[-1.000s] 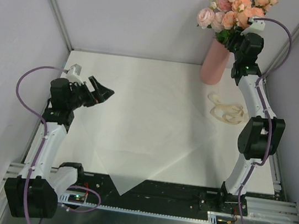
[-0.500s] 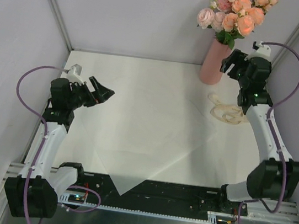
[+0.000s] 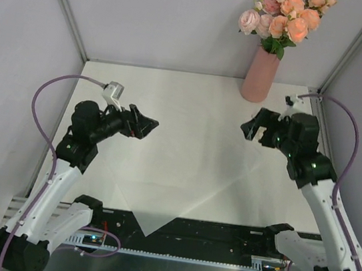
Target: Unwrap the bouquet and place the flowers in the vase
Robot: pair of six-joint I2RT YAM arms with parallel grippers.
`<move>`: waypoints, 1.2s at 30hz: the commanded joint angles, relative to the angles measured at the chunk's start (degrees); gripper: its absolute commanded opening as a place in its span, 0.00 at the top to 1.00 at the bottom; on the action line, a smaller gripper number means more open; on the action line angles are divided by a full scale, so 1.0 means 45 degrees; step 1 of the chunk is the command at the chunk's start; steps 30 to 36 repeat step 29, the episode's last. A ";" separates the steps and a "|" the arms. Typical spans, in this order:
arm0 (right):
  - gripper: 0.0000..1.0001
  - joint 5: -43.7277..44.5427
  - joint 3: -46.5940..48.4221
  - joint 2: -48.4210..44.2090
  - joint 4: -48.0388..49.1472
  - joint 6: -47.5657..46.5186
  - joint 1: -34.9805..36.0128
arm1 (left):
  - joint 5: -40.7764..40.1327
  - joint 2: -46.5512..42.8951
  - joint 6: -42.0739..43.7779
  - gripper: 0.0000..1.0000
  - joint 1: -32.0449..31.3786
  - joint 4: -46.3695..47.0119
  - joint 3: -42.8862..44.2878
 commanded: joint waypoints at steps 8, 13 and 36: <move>0.01 -0.0434 -0.2353 -0.3709 0.0112 0.1119 0.0205 | -0.0954 -0.1613 0.1299 0.00 -0.1377 0.0395 -0.0110; 0.01 -0.0336 -0.2393 -0.3942 0.0159 0.1093 0.0202 | -0.1124 -0.1962 0.1437 0.00 -0.1438 0.0389 -0.0480; 0.01 -0.0375 -0.2379 -0.4039 0.0574 0.1130 0.0185 | -0.1178 -0.2280 0.1604 0.00 -0.1443 0.0403 -0.0667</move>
